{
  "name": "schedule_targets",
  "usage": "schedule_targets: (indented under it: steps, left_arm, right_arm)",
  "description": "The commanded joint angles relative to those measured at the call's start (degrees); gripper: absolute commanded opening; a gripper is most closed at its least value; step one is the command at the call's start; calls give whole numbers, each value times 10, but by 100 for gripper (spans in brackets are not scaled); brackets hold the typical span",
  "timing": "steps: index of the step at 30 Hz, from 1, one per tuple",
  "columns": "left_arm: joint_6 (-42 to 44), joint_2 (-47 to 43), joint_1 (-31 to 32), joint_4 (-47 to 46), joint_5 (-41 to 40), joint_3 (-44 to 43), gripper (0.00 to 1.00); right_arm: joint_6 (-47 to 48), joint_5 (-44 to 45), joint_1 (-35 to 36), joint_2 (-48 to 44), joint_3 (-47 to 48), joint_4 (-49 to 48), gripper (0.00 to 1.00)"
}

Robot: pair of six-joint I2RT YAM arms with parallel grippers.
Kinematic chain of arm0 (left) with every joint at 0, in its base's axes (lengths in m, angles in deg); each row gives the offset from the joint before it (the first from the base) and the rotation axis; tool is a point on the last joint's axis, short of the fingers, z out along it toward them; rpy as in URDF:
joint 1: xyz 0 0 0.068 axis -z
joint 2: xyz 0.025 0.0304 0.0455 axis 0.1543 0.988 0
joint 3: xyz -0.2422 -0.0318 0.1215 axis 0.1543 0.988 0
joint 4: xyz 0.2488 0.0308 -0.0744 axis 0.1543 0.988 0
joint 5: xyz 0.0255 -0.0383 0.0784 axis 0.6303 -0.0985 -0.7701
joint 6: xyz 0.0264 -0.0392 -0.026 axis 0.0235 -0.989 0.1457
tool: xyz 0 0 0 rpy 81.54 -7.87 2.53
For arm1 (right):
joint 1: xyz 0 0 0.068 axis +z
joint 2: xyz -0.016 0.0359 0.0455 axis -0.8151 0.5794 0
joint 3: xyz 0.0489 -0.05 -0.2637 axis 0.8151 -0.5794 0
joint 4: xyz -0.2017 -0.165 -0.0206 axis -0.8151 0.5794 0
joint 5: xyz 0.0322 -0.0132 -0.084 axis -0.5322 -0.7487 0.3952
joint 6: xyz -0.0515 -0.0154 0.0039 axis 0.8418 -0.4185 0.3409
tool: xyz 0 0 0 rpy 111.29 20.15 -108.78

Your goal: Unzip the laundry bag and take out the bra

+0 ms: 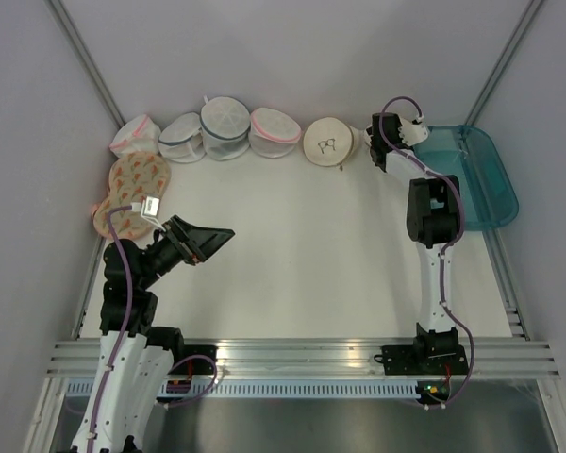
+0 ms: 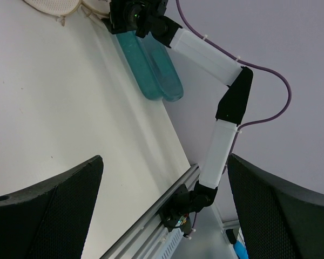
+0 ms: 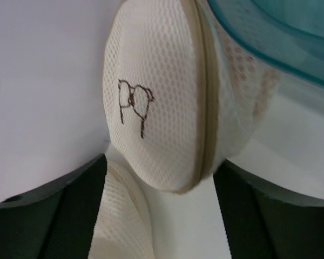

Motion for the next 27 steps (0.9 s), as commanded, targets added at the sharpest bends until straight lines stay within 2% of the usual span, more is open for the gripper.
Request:
schedule_targets:
  steps: [1, 3, 5, 8, 9, 11, 12, 14, 15, 16, 18, 22, 23, 27]
  left_arm:
    - [22, -5, 0, 22, -7, -28, 100]
    - [26, -5, 0, 31, -8, -31, 100]
    - [27, -5, 0, 33, -8, -32, 100]
    - [27, -5, -1, 33, -11, -33, 100]
    - [26, -5, 0, 33, -9, -33, 99]
    - [26, -2, 0, 31, -8, -34, 100]
    - [24, -2, 0, 31, -8, -34, 100]
    - [23, -2, 0, 30, -6, -32, 100]
    - [21, -1, 0, 30, -6, -33, 100]
    - [20, -3, 0, 29, -5, -32, 100]
    - [18, -5, 0, 28, -5, -32, 100]
    - [15, -5, 0, 26, -1, -31, 100]
    - [14, -6, 0, 25, 1, -29, 100]
    - [10, -14, 0, 22, 2, -26, 100]
  right_arm:
    - [7, 12, -7, 37, 57, -9, 80]
    - [11, 10, -10, 55, 89, -2, 74]
    - [9, 11, -17, 64, 118, 27, 73]
    - [9, 11, -24, 66, 110, 29, 72]
    - [10, 4, -25, 60, 102, 21, 61]
    - [10, -6, -31, 44, 70, -4, 49]
    - [9, -10, -33, 38, 56, -17, 33]
    - [17, -39, -39, 16, 9, -81, 17]
    - [14, -47, -42, 8, -5, -96, 4]
    - [13, -77, -47, 0, -38, -118, 1]
    - [3, -117, -54, -16, -65, -196, 1]
    - [-64, -257, -89, -9, -101, -339, 0]
    - [-84, -310, -93, 4, -99, -400, 0]
    - [-142, -386, -107, 28, -84, -511, 1]
